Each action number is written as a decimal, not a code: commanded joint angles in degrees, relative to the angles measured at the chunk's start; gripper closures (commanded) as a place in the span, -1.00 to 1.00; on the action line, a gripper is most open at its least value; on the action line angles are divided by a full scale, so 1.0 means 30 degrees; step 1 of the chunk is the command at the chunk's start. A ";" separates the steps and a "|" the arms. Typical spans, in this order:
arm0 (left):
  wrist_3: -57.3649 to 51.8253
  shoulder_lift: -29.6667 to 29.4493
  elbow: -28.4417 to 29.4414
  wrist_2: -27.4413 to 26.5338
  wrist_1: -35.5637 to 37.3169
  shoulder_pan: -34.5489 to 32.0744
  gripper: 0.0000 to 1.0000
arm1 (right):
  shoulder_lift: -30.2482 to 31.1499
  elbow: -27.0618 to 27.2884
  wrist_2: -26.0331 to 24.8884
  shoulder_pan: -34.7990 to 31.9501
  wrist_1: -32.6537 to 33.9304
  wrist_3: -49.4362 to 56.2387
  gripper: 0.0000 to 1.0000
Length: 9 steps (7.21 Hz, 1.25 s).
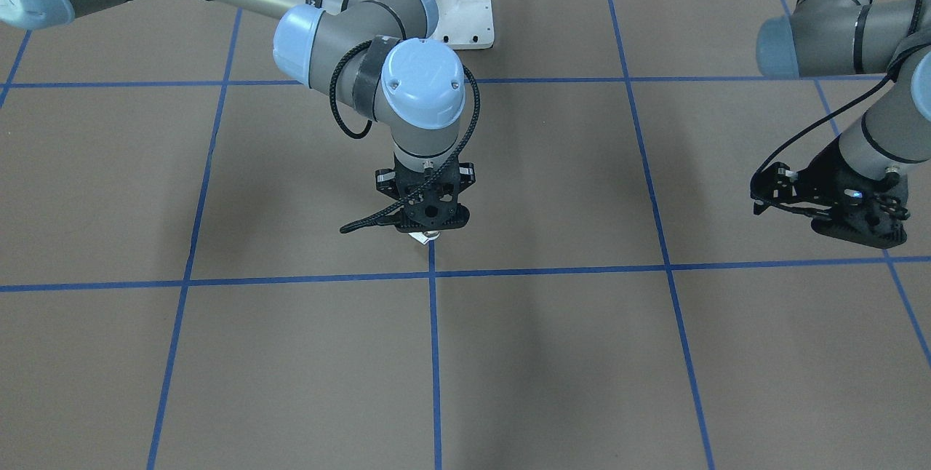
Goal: Assemble PPR valve and pipe with both arms
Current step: 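Lower the chrome fitting onto the valve top and seat it, right gripper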
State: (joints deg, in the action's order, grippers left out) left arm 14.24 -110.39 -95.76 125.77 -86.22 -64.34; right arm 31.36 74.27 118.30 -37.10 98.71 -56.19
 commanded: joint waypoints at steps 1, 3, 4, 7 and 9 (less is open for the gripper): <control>-0.0001 0.0000 0.0043 0.0000 0.0000 0.0000 -1.00 | 0.0004 0.0000 0.0000 -0.0026 -0.0033 0.0010 -0.16; -0.0001 0.0000 0.0073 0.0000 0.0000 0.0000 -1.00 | 0.0004 0.0000 -0.0029 -0.0026 -0.0149 0.0010 -0.45; -0.0001 0.0000 0.0073 0.0000 0.0000 0.0000 -1.00 | 0.0207 -0.0029 -0.0029 -0.0027 -0.0673 -0.0164 -0.47; 0.0028 -0.0029 0.0044 -0.0001 0.0000 0.0000 -1.00 | 0.0385 -0.0030 -0.0029 -0.0027 -0.1234 -0.0312 -0.52; 0.0028 -0.0030 0.0044 0.0000 0.0000 -0.0029 -1.00 | 0.0385 -0.0030 -0.0029 -0.0027 -0.1235 -0.0341 -0.53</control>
State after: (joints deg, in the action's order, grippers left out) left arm 14.31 -110.46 -95.61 125.76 -86.22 -64.39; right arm 32.51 74.18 118.22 -37.18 95.06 -57.13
